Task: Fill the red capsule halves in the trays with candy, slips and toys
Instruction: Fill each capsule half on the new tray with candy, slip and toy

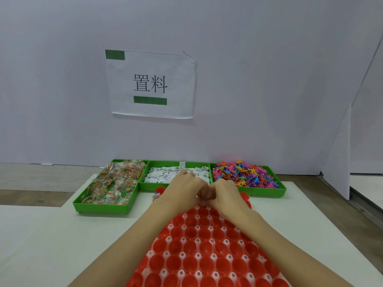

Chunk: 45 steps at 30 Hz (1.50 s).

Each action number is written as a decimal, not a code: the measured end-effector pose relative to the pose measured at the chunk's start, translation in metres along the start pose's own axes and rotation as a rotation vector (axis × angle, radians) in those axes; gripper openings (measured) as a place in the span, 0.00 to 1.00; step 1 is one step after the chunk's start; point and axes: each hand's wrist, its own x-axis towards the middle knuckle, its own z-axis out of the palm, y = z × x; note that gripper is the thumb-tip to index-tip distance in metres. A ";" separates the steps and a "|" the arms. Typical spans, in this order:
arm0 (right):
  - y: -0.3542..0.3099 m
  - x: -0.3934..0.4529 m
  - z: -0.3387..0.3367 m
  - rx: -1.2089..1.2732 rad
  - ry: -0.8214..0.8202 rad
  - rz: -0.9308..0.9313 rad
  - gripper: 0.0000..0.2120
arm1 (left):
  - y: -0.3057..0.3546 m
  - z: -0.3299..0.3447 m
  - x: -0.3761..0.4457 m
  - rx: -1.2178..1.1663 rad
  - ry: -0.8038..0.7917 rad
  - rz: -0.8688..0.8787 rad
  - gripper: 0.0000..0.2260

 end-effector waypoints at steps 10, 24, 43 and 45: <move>-0.001 0.000 -0.009 0.024 -0.074 -0.007 0.07 | -0.005 0.002 -0.001 -0.106 -0.049 -0.017 0.06; -0.002 0.007 -0.010 -0.171 -0.104 -0.066 0.08 | -0.007 -0.001 0.004 -0.098 -0.101 -0.024 0.09; 0.006 0.006 -0.011 -0.104 -0.053 -0.113 0.12 | 0.001 -0.004 0.012 0.082 -0.150 -0.024 0.11; 0.007 0.004 -0.009 -0.081 -0.022 -0.123 0.08 | 0.002 -0.005 0.013 0.089 -0.154 -0.025 0.16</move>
